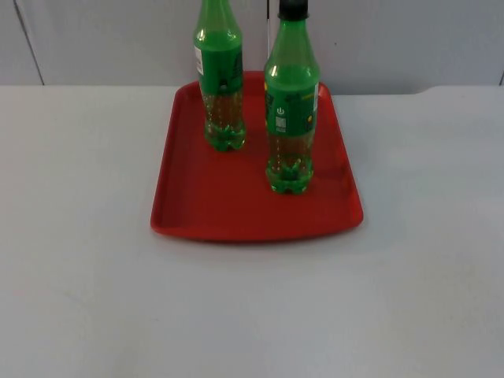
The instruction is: Place the bottle upright on the tray.
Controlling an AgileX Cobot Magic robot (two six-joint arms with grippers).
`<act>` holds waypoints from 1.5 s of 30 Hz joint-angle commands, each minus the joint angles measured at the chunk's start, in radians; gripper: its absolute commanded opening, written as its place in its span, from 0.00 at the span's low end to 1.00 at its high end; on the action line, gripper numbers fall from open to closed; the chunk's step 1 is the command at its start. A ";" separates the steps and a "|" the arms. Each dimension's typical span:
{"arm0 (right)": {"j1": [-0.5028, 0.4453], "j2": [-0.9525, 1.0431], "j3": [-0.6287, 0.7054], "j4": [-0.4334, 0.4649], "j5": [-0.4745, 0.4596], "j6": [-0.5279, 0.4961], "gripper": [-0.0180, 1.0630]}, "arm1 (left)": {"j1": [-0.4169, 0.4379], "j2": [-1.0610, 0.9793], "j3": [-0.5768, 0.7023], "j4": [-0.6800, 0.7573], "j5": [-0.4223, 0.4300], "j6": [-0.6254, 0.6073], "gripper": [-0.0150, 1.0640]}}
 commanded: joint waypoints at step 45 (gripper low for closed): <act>0.006 -0.650 0.157 -0.110 0.413 -0.011 0.99 | -0.006 -0.003 0.004 -0.002 -0.002 -0.004 0.99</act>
